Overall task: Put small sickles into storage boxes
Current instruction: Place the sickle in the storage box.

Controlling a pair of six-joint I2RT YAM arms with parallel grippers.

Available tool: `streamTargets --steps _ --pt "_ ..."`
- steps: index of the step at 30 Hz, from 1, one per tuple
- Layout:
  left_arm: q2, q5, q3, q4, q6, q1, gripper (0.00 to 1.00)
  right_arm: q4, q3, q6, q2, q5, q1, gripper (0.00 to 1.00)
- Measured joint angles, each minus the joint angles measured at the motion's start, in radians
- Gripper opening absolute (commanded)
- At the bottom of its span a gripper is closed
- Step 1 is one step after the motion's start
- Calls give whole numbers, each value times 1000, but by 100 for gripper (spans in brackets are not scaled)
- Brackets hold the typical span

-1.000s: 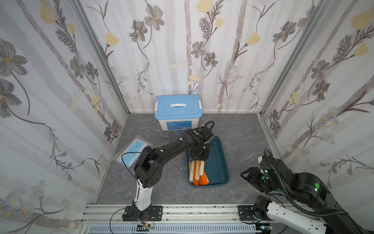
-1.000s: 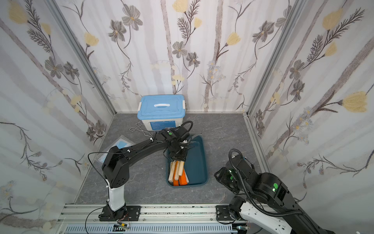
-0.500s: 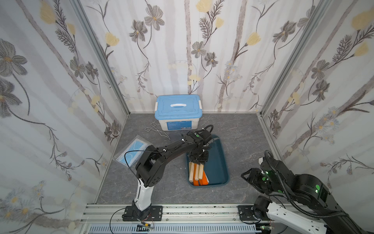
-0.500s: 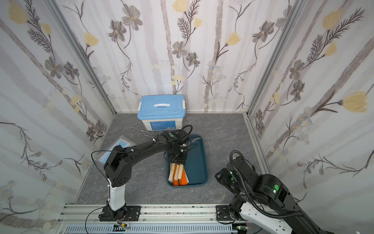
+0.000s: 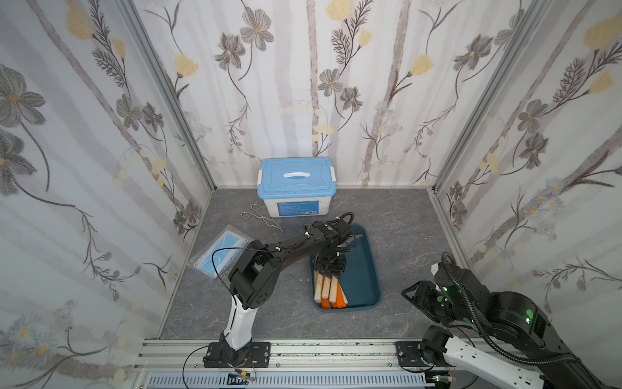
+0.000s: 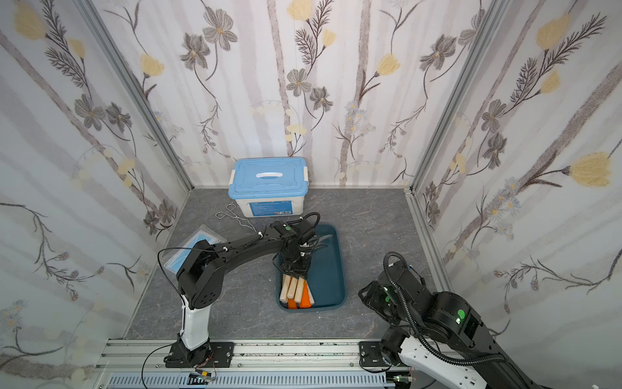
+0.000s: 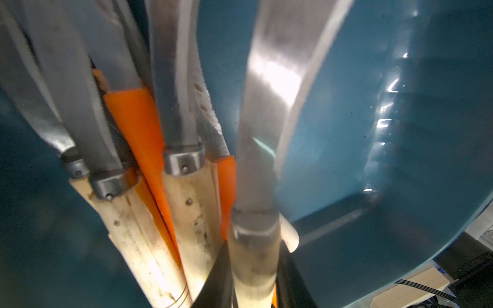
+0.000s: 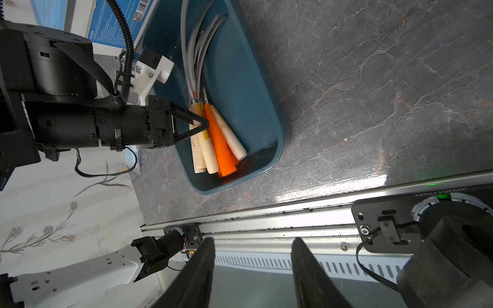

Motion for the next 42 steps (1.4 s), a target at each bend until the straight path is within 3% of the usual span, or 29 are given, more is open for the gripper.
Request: streamTargets --steps 10,14,31,42 --pt "0 6 -16 3 -5 0 0 0 -4 0 -1 0 0 49" --pt "0 6 -16 3 -5 1 9 0 -4 0 -2 0 0 49" --pt "-6 -14 -16 3 -5 1 31 0 -10 0 -5 0 0 49" --pt "-14 -16 -16 5 3 1 38 0 -13 0 -8 0 0 50"
